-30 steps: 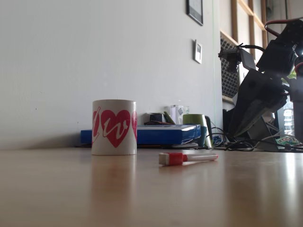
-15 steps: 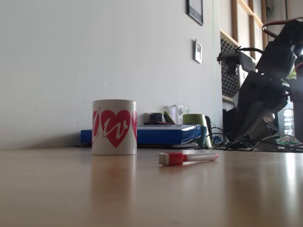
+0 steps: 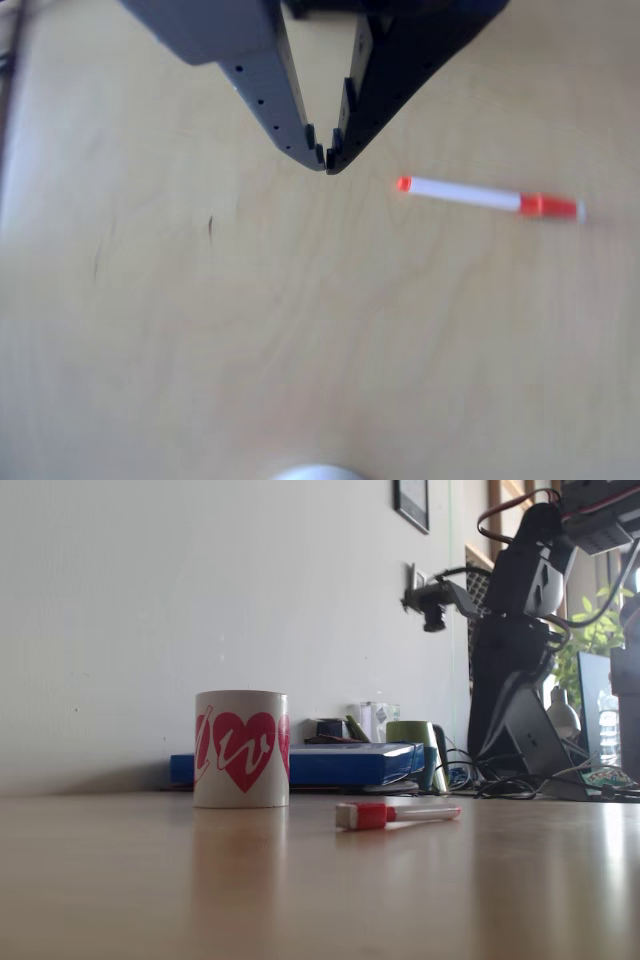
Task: Grab the pen and place it in the cup.
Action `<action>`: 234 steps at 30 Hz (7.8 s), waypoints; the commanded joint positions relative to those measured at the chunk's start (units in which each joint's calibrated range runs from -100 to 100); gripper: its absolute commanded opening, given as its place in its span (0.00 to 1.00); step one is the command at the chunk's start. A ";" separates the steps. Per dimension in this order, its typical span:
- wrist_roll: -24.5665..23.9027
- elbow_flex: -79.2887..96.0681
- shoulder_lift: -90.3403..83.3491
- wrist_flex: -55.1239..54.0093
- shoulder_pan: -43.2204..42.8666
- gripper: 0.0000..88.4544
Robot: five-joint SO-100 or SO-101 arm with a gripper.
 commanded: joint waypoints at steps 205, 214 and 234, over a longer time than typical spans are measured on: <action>-12.20 -66.49 53.28 -39.30 -4.20 0.01; -11.73 -52.10 50.21 -52.20 -4.20 0.01; -11.52 -50.83 53.19 -56.84 -5.95 0.09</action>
